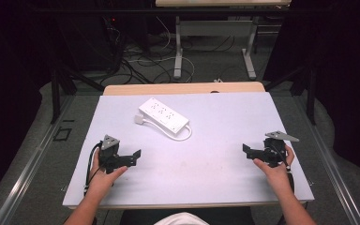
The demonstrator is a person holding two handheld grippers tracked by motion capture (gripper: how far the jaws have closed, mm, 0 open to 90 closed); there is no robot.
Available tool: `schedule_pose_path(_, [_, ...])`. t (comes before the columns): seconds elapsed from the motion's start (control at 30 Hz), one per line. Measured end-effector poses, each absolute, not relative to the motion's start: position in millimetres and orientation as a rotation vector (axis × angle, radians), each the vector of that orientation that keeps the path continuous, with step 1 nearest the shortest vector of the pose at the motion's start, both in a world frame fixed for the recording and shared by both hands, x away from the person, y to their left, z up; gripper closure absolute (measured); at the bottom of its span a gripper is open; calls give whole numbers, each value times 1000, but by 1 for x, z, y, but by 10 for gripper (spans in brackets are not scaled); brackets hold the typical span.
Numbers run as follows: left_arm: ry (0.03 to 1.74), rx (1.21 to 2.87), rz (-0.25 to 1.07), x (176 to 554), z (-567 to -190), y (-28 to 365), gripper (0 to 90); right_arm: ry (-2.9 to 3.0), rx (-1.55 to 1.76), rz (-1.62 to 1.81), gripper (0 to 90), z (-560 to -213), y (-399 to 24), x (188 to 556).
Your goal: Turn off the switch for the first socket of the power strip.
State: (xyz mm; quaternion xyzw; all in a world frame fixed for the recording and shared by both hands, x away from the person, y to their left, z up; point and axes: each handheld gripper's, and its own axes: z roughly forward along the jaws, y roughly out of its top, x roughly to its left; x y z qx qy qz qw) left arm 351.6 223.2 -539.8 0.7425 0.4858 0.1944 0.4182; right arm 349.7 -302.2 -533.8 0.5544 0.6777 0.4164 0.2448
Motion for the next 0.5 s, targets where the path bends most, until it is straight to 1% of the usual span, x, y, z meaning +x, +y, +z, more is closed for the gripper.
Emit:
schedule_pose_path(0.17, [1215,1852,506,352,-538,223,7,1848,1481,1115,0,-533,-304,340])
schedule_pose_path(0.5, [1215,1833,500,354,-538,221,35,1841,1470,1097,0,-538,-302,342])
